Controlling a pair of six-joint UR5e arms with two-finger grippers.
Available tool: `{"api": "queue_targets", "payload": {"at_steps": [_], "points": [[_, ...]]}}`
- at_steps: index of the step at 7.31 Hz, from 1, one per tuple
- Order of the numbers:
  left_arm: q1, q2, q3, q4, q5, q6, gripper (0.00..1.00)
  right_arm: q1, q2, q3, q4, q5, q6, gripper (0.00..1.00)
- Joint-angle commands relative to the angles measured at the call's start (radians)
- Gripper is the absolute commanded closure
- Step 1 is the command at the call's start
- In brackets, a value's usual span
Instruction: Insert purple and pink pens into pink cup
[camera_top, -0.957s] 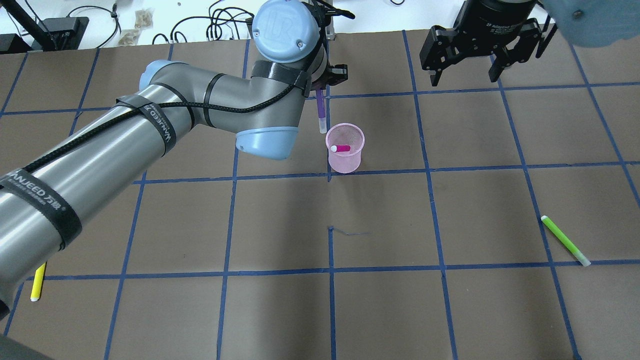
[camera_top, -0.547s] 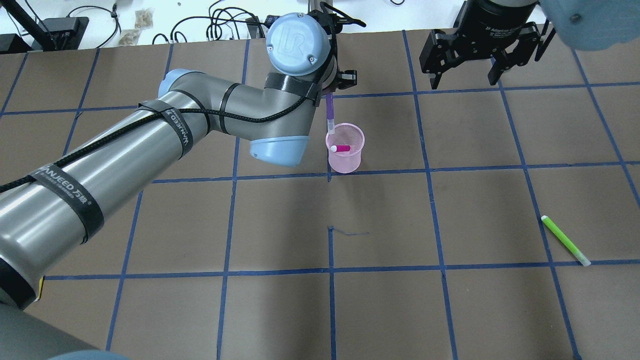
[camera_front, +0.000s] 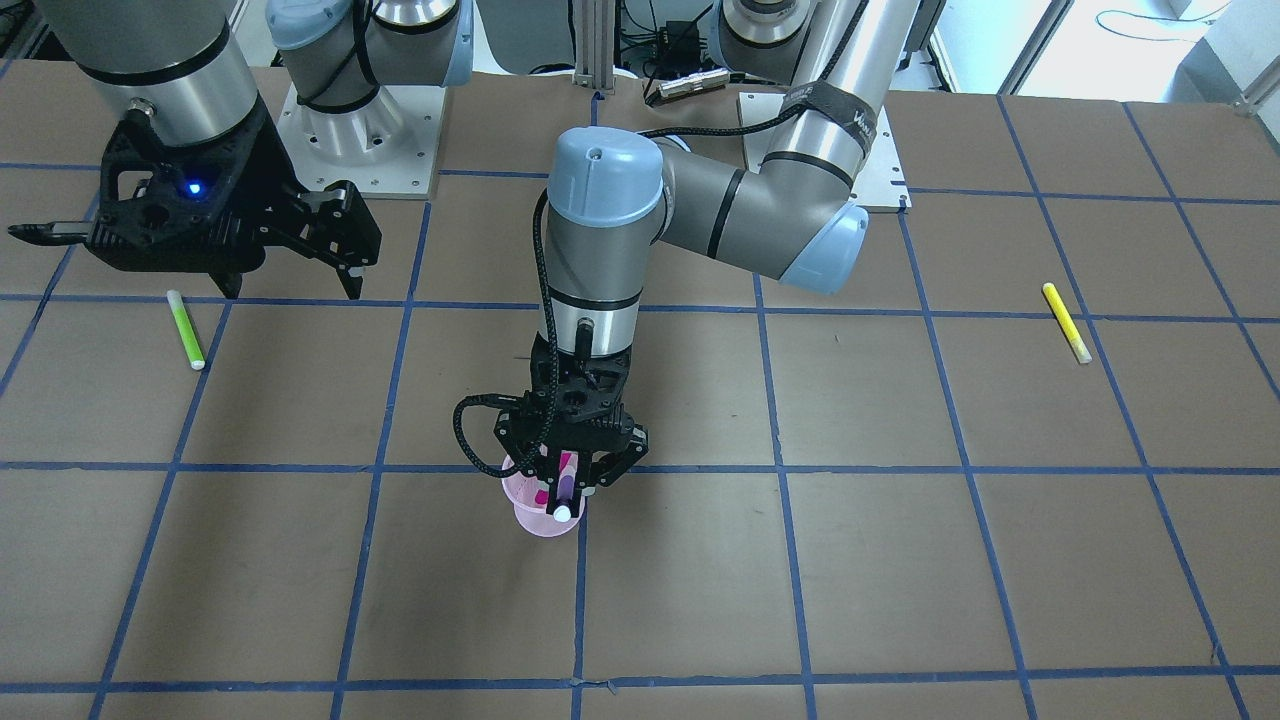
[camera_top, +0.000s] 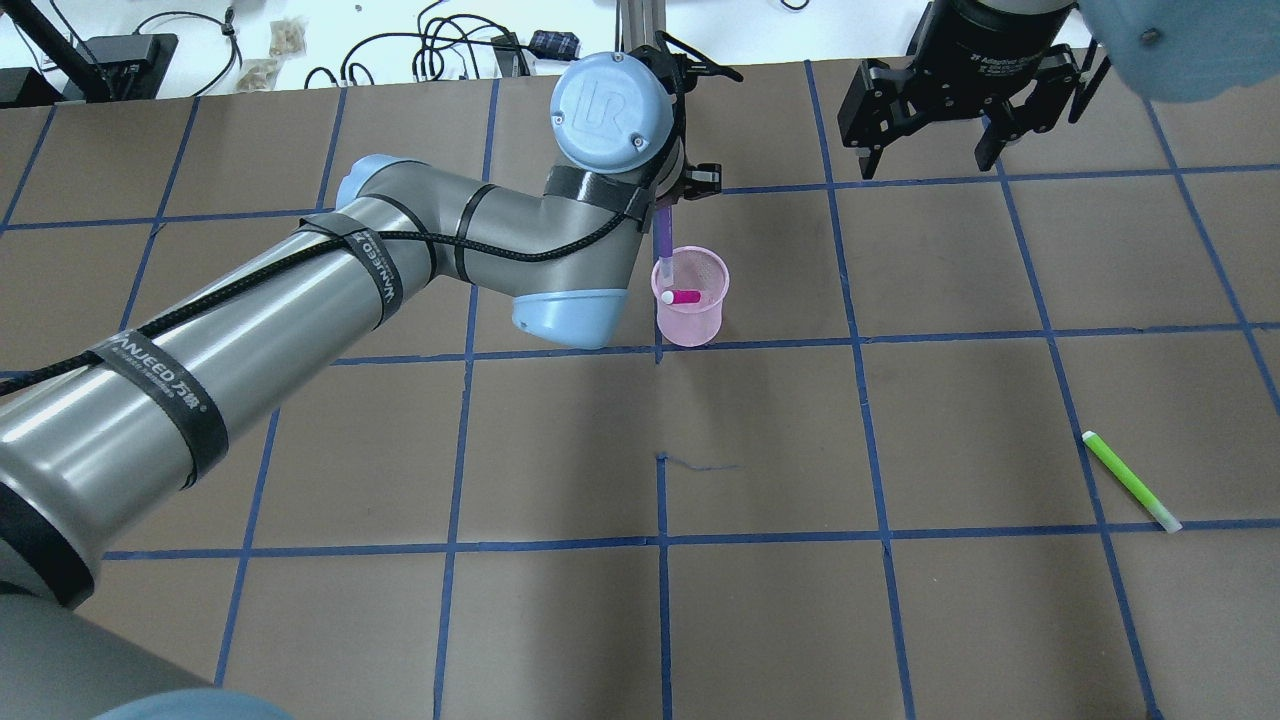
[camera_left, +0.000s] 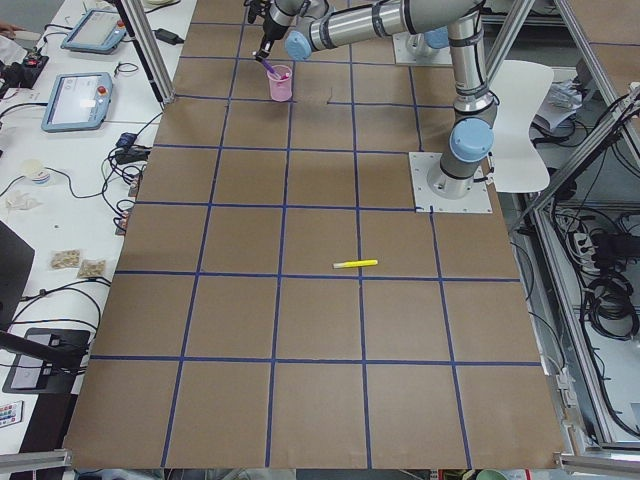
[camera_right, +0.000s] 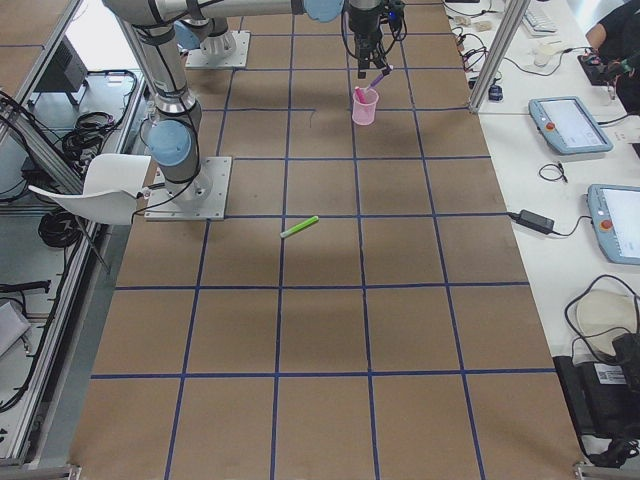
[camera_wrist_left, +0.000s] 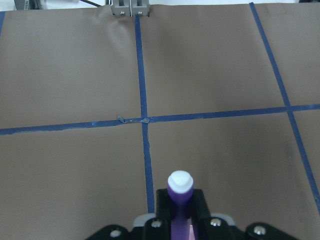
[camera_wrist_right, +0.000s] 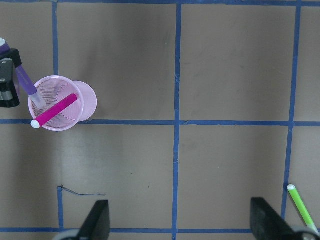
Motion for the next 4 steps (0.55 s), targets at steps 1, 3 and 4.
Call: {"api": "queue_targets", "payload": {"at_steps": [1,3,4], "points": [[-0.001,-0.002,-0.004,0.012,0.001,0.005,1.0,0.0,0.0,0.0,0.0,-0.001,0.0,0.0],[-0.001,-0.004,-0.015,0.012,0.0,0.002,1.0,0.0,0.001,0.0,0.001,-0.001,0.0,0.0],[-0.001,-0.004,-0.023,0.012,0.0,0.002,1.0,0.0,0.0,0.0,0.001,-0.001,0.0,0.0]]}}
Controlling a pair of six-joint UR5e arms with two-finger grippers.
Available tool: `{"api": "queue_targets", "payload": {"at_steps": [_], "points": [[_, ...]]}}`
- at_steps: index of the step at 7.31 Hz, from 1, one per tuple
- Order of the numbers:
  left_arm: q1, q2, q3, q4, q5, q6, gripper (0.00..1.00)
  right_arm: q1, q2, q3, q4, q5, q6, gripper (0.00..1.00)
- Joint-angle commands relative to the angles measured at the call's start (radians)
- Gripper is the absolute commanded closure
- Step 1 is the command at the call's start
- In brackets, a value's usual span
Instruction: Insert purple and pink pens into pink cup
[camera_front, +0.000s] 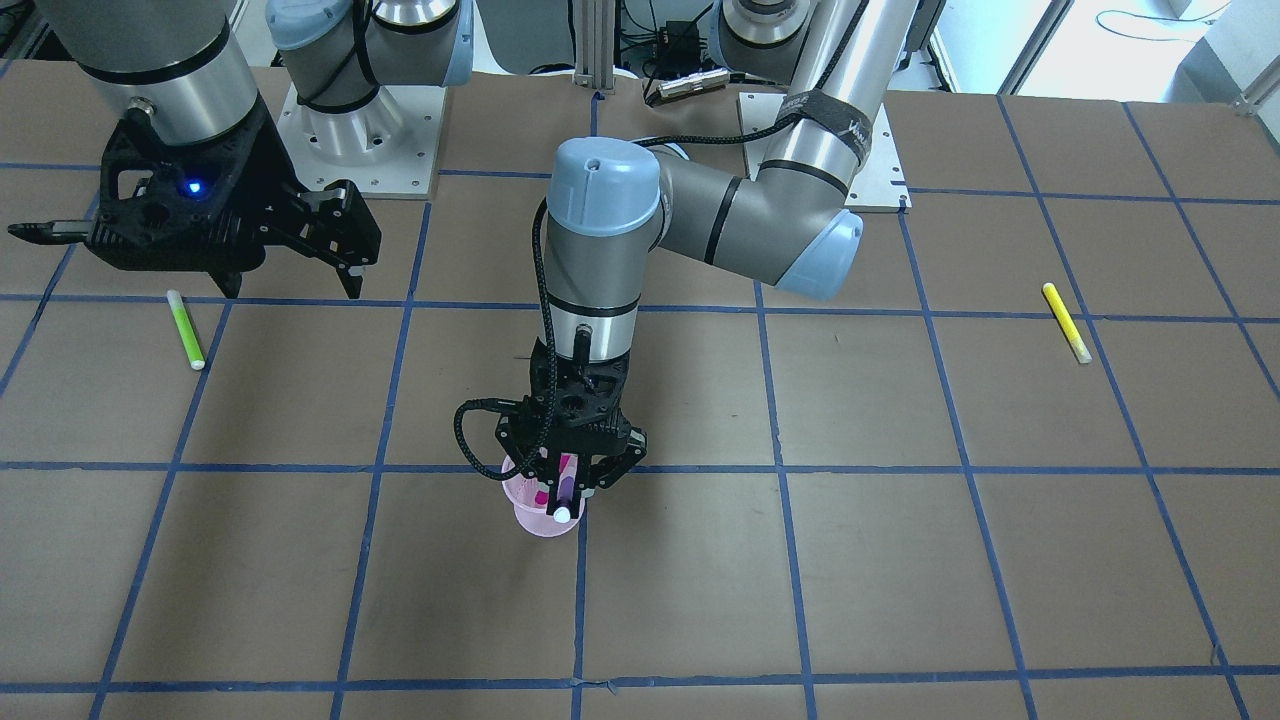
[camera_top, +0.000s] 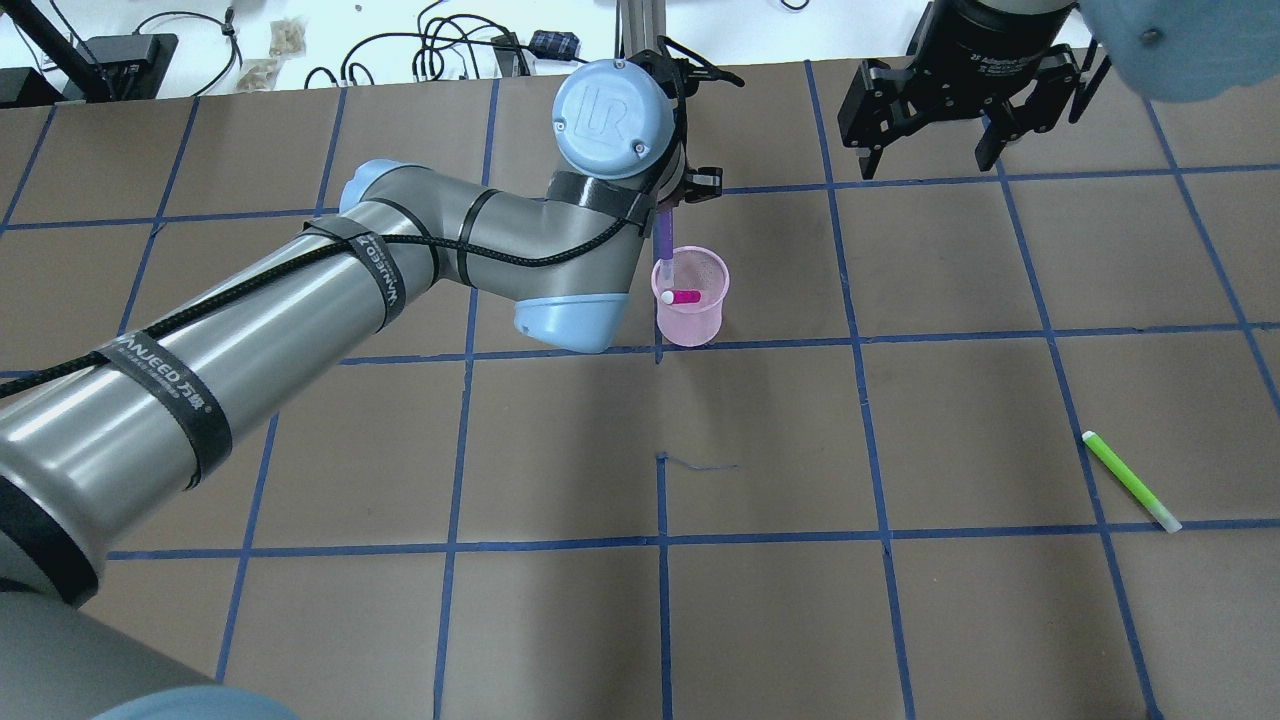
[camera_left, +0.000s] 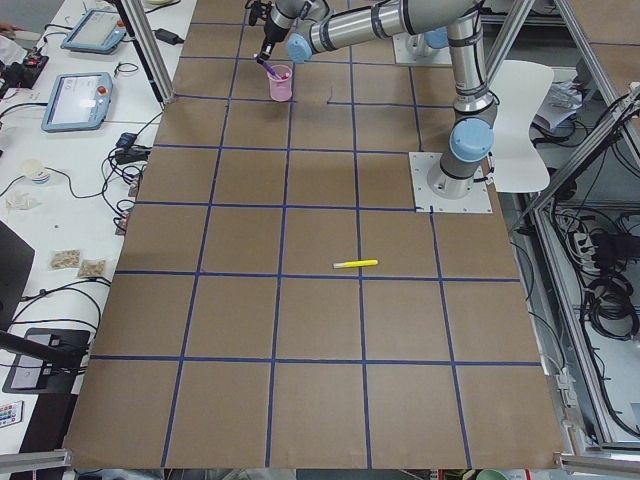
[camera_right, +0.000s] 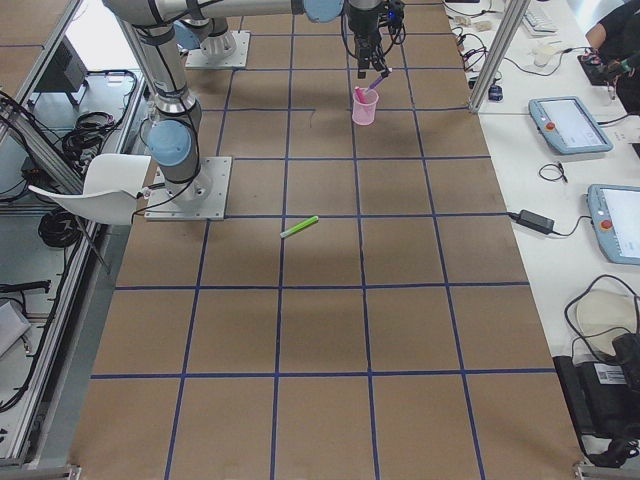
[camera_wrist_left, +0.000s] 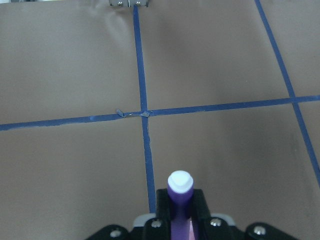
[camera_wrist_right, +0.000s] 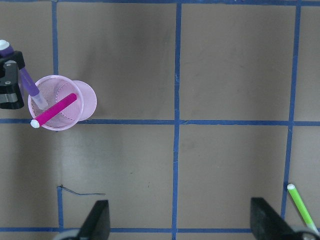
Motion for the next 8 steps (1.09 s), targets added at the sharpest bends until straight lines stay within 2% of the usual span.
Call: {"api": "queue_targets", "payload": {"at_steps": [1,2,3,4,5,7,8], "points": [[0.0,0.0,-0.009,0.001,0.0,-0.001,0.98,0.0,0.001,0.0,0.0,0.0,0.0,0.0],[0.0,-0.002,-0.009,0.001,0.001,-0.002,0.56,0.0,0.001,0.0,-0.001,0.0,0.0,0.0],[0.0,-0.006,-0.011,0.001,0.001,-0.02,0.34,0.0,0.001,0.0,-0.001,0.0,0.0,0.0],[0.0,-0.014,-0.012,0.001,0.001,-0.024,0.17,0.0,0.001,0.0,-0.001,0.0,0.0,0.0],[0.0,-0.017,-0.012,0.001,0.003,-0.025,0.09,0.0,0.001,0.0,-0.001,0.0,0.0,0.0],[0.018,0.013,-0.012,0.019,0.0,-0.001,0.0,0.0,0.001,0.0,-0.001,0.0,0.0,0.0],[0.073,0.044,-0.014,-0.04,-0.002,0.001,0.0,0.0,0.001,0.0,-0.001,0.0,0.0,0.0]]}}
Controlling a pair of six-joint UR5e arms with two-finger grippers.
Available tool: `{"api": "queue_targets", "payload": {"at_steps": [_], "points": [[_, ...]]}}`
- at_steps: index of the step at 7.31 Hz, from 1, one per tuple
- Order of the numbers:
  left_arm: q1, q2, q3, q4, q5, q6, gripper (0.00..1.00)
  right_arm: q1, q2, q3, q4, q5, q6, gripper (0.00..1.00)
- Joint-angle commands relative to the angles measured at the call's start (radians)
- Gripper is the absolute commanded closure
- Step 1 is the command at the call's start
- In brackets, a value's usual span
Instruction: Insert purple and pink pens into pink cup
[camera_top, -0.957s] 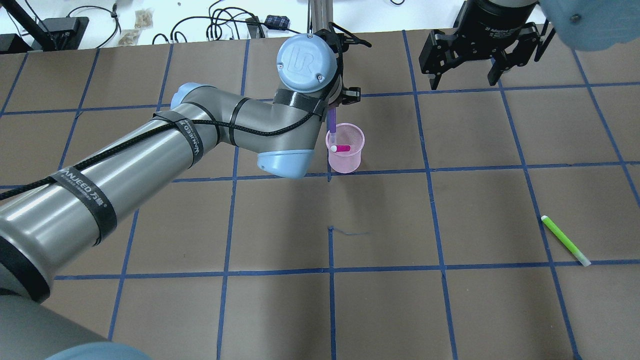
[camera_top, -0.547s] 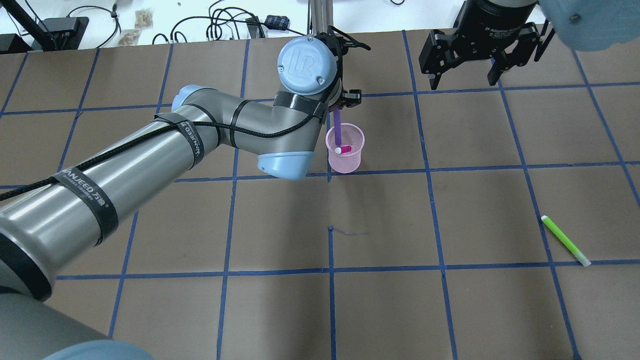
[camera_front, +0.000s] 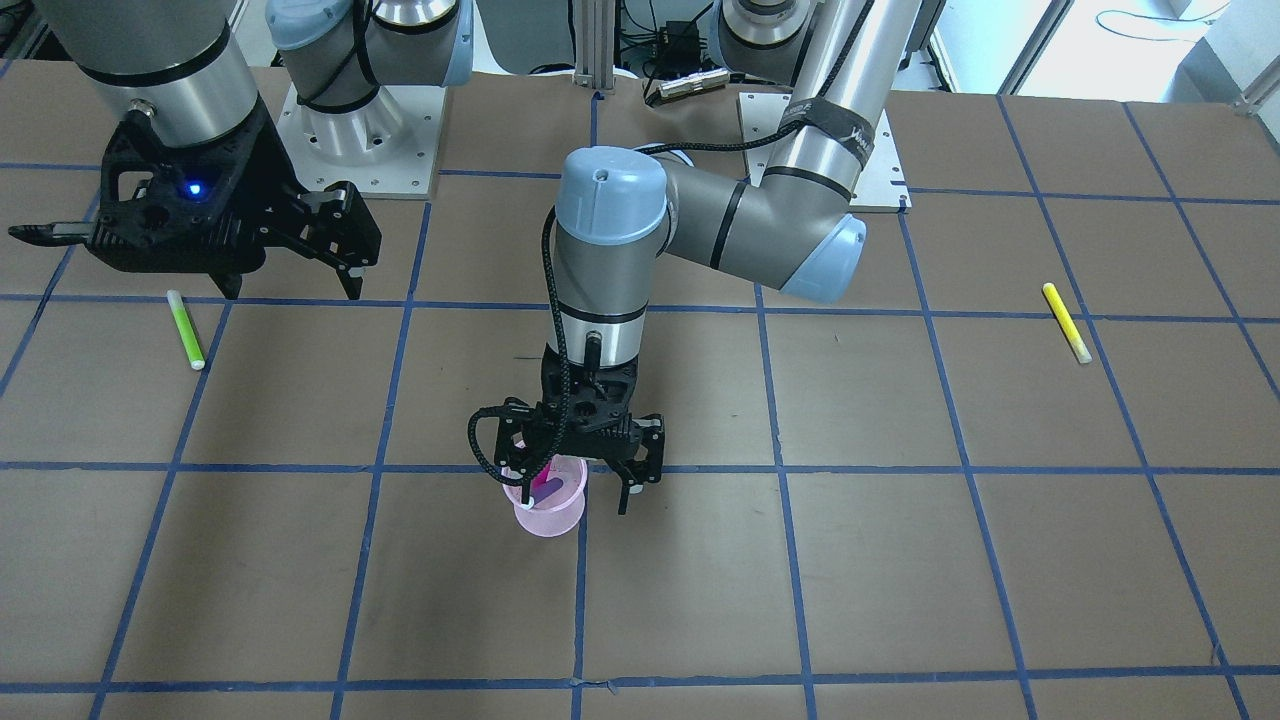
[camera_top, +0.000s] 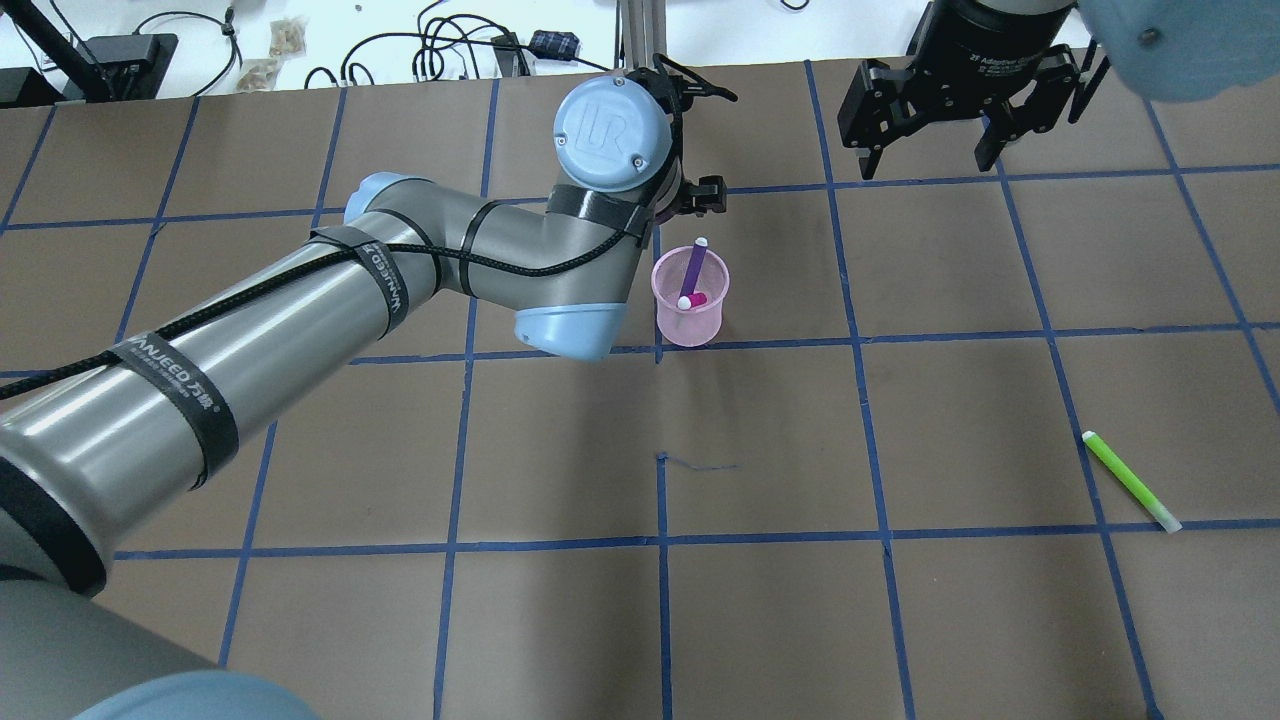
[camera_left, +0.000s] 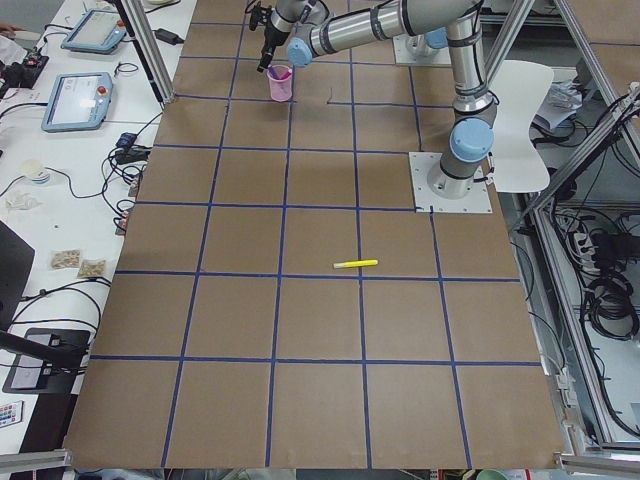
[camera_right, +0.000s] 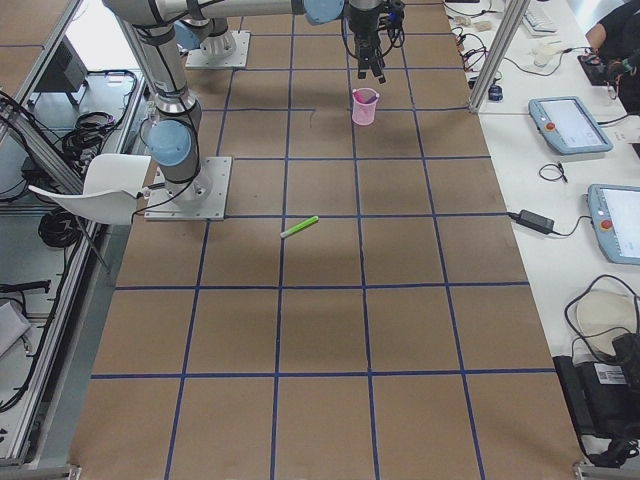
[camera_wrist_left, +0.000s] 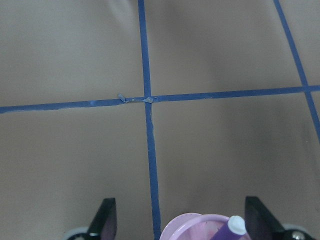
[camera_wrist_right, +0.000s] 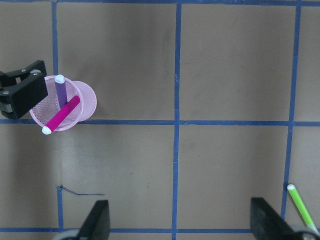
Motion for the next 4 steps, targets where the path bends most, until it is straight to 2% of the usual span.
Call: {"api": "queue_targets", "payload": {"at_steps": [1,2,3,4], "points": [[0.128,0.079,0.002,-0.182,-0.06,0.016,0.0,0.0,0.0,0.0,0.0,0.0,0.0,0.0],[0.22,0.137,0.02,-0.384,-0.112,0.125,0.0,0.0,0.0,0.0,0.002,0.0,0.0,0.0],[0.304,0.198,0.031,-0.529,-0.114,0.23,0.0,0.0,0.0,0.0,0.002,0.0,0.0,0.0],[0.36,0.264,0.034,-0.684,-0.111,0.253,0.0,0.0,0.0,0.0,0.0,0.0,0.0,0.0]]}}
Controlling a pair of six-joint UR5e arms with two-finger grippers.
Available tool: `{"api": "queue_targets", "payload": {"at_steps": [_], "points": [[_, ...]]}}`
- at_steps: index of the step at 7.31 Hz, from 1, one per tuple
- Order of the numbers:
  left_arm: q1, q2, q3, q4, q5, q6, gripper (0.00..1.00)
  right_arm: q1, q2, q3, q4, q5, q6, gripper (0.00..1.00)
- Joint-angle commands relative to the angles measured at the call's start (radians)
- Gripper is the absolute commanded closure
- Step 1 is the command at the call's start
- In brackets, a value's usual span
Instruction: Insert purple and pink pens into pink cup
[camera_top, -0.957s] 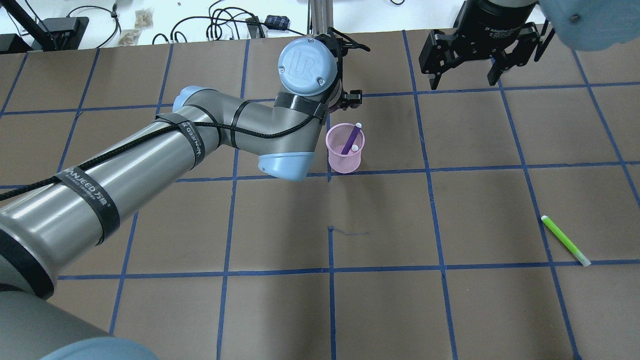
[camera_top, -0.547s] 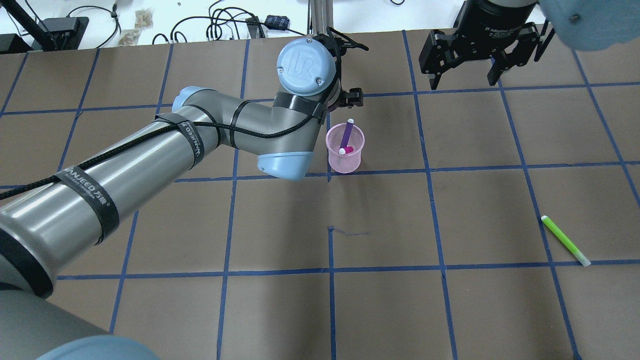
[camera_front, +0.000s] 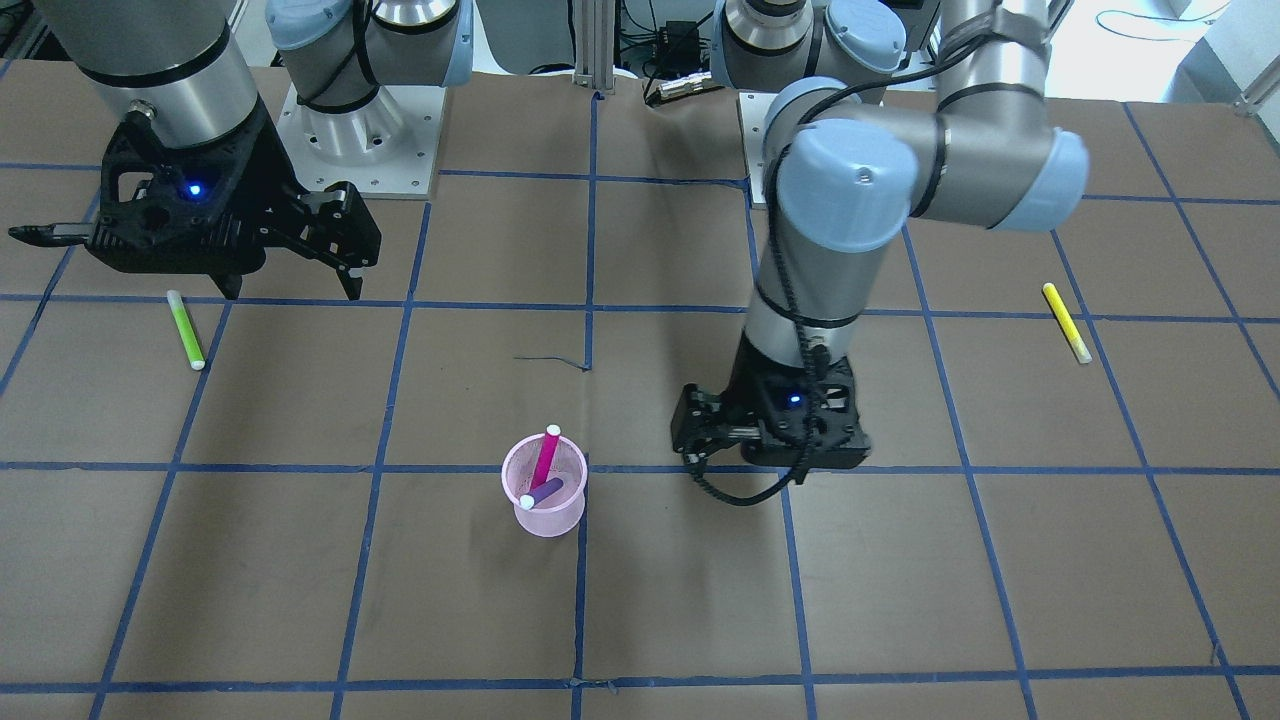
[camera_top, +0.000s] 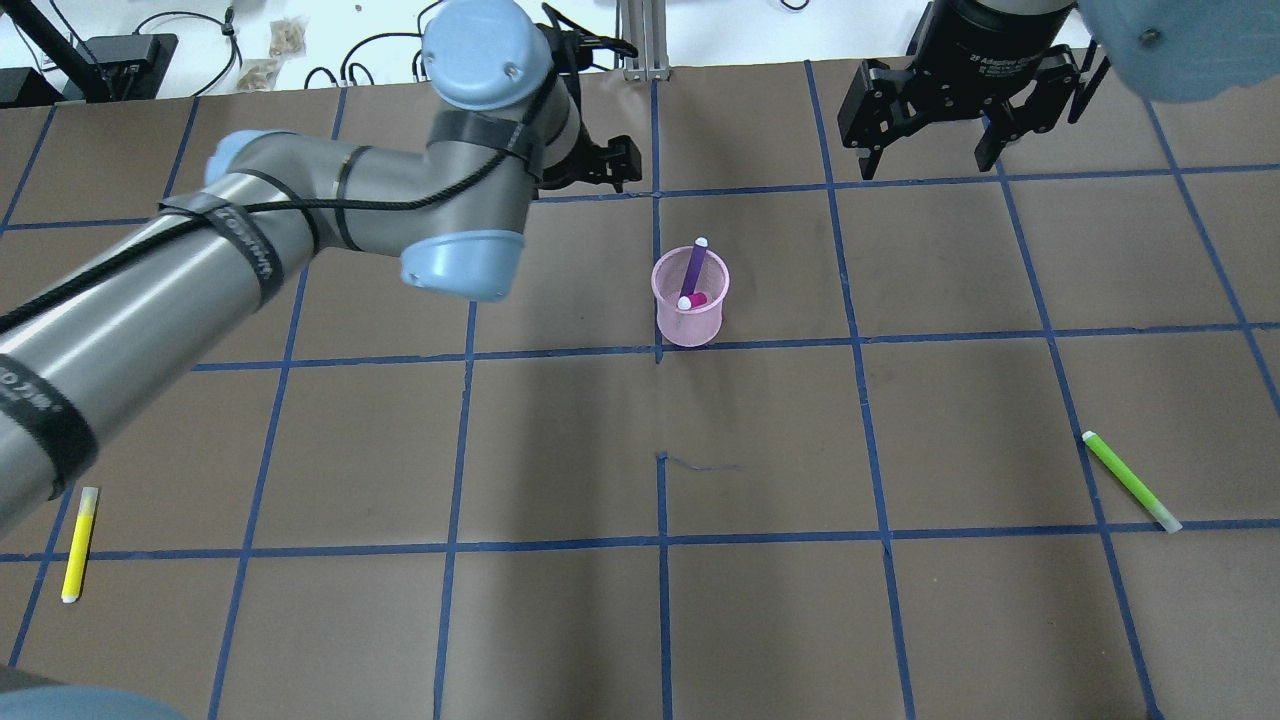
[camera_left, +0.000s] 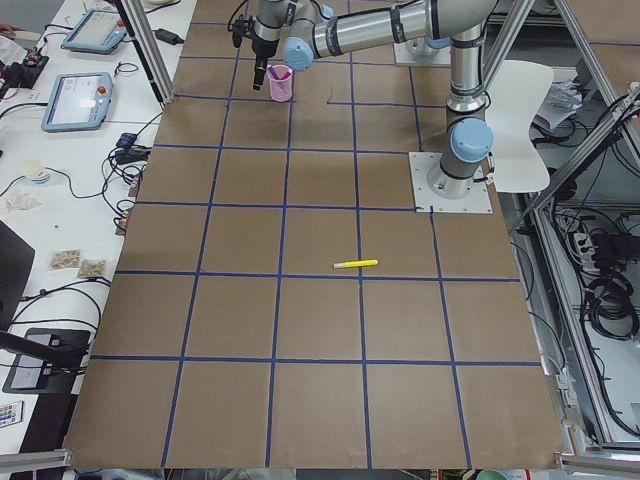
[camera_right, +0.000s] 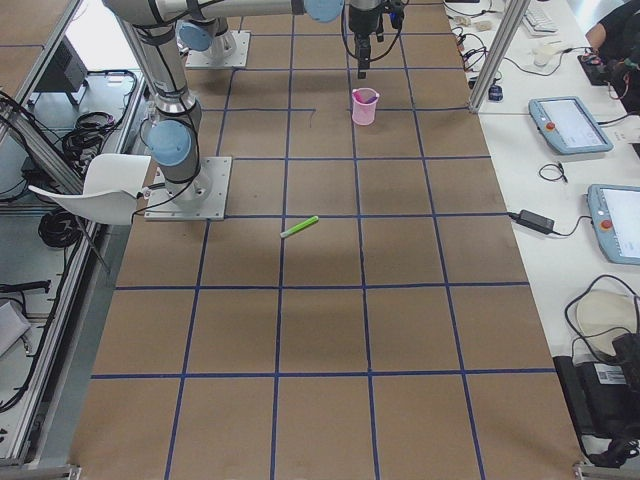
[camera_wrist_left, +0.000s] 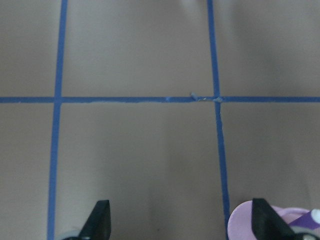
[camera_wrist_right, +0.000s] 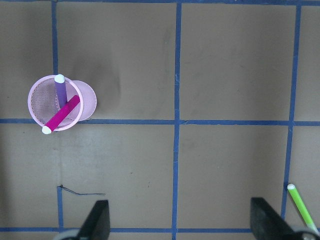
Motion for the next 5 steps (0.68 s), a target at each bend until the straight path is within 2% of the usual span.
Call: {"api": "queue_targets", "payload": {"at_steps": [1,2,3,5], "points": [[0.116,0.138,0.025,-0.312,0.002,0.069,0.0,0.0,0.0,0.0,0.0,0.0,0.002,0.0],[0.135,0.186,0.062,-0.418,0.003,0.069,0.0,0.0,0.0,0.0,-0.001,0.002,0.002,0.0],[0.129,0.241,0.079,-0.454,0.008,0.068,0.0,0.0,0.0,0.0,-0.001,0.002,0.002,0.0],[0.127,0.292,0.059,-0.445,0.043,0.066,0.0,0.0,0.0,0.0,-0.001,0.002,0.002,0.0]]}}
